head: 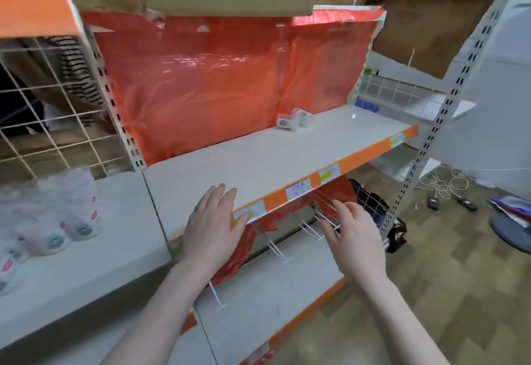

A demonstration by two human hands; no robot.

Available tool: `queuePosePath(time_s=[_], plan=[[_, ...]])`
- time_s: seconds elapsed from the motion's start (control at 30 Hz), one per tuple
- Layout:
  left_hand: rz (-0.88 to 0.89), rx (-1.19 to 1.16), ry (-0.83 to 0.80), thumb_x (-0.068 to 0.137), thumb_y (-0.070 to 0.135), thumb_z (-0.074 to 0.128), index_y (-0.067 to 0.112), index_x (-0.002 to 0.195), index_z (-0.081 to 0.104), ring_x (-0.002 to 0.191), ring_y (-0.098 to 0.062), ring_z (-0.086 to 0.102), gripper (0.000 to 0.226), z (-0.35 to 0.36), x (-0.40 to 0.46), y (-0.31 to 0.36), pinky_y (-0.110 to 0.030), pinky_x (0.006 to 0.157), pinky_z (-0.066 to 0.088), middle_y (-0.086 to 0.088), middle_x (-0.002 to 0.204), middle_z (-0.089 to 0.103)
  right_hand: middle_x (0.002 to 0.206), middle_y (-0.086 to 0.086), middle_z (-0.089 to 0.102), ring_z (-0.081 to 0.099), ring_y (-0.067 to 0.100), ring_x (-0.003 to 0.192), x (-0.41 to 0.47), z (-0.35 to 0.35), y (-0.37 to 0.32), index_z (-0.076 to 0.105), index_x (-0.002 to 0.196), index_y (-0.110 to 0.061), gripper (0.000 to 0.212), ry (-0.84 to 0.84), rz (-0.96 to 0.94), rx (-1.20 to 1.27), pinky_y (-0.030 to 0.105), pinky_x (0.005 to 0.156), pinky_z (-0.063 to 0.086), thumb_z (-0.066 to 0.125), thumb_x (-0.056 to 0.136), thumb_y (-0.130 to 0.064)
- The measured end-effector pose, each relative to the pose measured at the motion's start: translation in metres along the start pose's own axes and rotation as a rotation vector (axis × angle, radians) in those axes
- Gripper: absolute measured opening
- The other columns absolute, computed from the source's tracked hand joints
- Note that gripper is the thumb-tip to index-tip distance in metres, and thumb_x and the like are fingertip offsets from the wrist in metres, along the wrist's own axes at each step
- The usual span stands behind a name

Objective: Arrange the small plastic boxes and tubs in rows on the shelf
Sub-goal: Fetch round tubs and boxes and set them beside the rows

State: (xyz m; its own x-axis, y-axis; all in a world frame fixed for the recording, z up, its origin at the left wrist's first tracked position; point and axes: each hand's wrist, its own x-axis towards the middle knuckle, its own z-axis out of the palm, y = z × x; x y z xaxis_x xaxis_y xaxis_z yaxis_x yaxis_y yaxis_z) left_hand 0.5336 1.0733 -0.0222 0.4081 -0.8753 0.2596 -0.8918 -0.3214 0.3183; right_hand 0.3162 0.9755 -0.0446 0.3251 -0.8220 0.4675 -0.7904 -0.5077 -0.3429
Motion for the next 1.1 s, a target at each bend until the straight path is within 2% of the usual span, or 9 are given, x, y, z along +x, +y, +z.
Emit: queuePosePath(time_s=[0.1, 0.27, 0.53, 0.8, 1.1], plan=[[0.031, -0.012, 0.002, 0.095, 0.048, 0.041, 0.021, 0.146, 0.031, 0.144, -0.015, 0.012, 0.058, 0.027, 0.048, 0.026, -0.033, 0.112, 0.021, 0.0, 0.156, 0.021, 0.117, 0.016, 0.058, 0.054, 0.035, 0.105, 0.04, 0.009, 0.033, 0.056, 0.124, -0.002, 0.042, 0.011, 0.039, -0.01, 0.04, 0.084, 0.043, 0.061, 0.089, -0.025], [0.054, -0.049, 0.002, 0.095, 0.046, 0.042, 0.02, 0.146, 0.03, 0.144, -0.015, 0.012, 0.058, 0.076, 0.147, 0.063, -0.033, 0.112, 0.02, 0.0, 0.156, 0.02, 0.108, 0.016, 0.058, 0.054, 0.035, 0.099, 0.126, 0.033, 0.092, 0.057, 0.12, -0.003, 0.039, 0.022, 0.041, -0.017, 0.04, 0.079, 0.042, 0.061, 0.088, -0.025], [0.008, -0.029, 0.018, 0.094, 0.043, 0.047, 0.016, 0.144, 0.035, 0.141, -0.02, 0.021, 0.058, 0.102, 0.279, 0.088, -0.034, 0.111, 0.023, -0.003, 0.154, 0.026, 0.122, 0.015, 0.054, 0.049, 0.033, 0.112, 0.264, 0.076, 0.151, 0.051, 0.13, -0.007, 0.046, -0.062, 0.062, 0.02, 0.041, 0.089, 0.041, 0.056, 0.091, -0.029], [-0.154, 0.007, 0.039, 0.094, 0.042, 0.049, 0.019, 0.145, 0.032, 0.142, -0.02, 0.019, 0.059, 0.126, 0.337, 0.076, -0.034, 0.113, 0.02, -0.002, 0.155, 0.024, 0.123, 0.012, 0.053, 0.05, 0.031, 0.112, 0.376, 0.138, 0.167, 0.048, 0.133, -0.01, 0.049, -0.194, -0.039, 0.118, 0.039, 0.087, 0.041, 0.054, 0.091, -0.035], [-0.417, 0.023, 0.089, 0.094, 0.042, 0.049, 0.021, 0.146, 0.03, 0.142, -0.013, 0.019, 0.059, 0.161, 0.376, 0.094, -0.029, 0.11, 0.022, 0.004, 0.154, 0.024, 0.126, 0.01, 0.051, 0.049, 0.028, 0.115, 0.455, 0.204, 0.17, 0.043, 0.136, -0.011, 0.052, -0.46, -0.158, 0.334, 0.036, 0.084, 0.039, 0.05, 0.092, -0.037]])
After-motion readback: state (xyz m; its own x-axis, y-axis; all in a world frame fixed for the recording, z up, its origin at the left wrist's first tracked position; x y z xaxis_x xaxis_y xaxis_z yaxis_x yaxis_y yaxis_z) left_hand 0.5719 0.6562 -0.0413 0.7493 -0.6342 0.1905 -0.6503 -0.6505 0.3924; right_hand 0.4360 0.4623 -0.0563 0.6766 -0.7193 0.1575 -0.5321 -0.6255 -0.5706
